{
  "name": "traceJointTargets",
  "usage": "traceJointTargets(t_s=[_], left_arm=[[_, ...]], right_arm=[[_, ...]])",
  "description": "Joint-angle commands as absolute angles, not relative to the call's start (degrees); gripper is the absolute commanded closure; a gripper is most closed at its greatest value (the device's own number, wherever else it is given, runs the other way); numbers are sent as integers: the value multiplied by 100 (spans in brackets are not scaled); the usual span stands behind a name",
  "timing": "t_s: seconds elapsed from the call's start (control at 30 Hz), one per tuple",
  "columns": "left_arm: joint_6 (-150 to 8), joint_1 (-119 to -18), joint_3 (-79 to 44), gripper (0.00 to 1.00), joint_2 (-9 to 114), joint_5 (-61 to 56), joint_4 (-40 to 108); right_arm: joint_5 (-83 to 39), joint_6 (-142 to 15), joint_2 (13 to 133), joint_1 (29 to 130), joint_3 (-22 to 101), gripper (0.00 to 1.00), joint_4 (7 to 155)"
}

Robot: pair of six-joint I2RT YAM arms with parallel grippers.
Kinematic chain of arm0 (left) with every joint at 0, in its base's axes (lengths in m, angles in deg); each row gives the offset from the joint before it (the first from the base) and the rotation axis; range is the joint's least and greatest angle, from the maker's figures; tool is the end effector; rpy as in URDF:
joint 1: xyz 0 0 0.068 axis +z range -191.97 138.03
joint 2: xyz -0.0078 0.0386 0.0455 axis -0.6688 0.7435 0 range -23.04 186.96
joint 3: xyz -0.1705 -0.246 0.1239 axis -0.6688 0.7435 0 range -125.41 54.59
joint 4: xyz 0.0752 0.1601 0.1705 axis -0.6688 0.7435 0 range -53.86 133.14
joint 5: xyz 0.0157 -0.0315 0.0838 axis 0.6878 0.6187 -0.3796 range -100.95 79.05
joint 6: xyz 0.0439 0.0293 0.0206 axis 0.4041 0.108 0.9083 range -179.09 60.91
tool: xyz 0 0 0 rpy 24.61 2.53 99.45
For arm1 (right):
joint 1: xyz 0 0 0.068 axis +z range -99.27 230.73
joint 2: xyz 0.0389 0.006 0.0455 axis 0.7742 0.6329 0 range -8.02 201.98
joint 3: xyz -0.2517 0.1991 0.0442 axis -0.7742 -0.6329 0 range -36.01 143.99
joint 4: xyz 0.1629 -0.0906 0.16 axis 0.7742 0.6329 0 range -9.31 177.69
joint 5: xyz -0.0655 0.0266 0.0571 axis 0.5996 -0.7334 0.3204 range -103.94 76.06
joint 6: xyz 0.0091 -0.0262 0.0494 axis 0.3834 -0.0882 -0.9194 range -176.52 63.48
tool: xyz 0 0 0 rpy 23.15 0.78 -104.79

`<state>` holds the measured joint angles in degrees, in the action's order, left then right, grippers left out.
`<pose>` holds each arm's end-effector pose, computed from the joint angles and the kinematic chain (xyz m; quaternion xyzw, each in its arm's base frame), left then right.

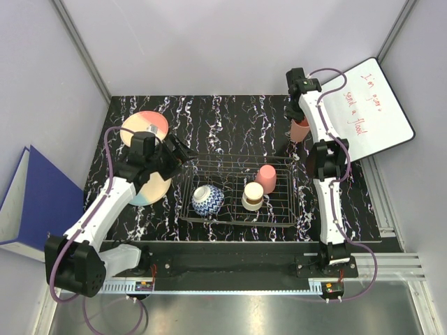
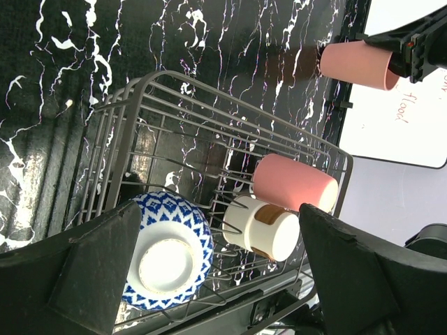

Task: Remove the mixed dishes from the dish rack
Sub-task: Place the cup at the center of the board.

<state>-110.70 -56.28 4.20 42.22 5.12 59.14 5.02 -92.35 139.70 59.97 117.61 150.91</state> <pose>0.2025 -0.0632 0.3317 -0.2262 0.8624 -0.3421 0.2968 0.5515 0.0766 0.2652 0.2568 0.9274 -0.0643 0.2641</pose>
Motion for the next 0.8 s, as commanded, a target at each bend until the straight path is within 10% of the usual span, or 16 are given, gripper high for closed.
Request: traceJointTargets(t_s=[0.0, 0.43, 0.77], left_arm=[[-10945, -5656, 388, 1, 4139, 654, 5670], [-10682, -6042, 178, 1, 3910, 452, 5565], [-8284, -8653, -2055, 1, 5710, -788, 5838]], right_arm=[[531, -9176, 13367, 5970, 11683, 55, 14864], [-197, -9020, 11393, 6110, 12062, 17, 14109], [-84, -8524, 7244, 7596, 6740, 9, 11214]])
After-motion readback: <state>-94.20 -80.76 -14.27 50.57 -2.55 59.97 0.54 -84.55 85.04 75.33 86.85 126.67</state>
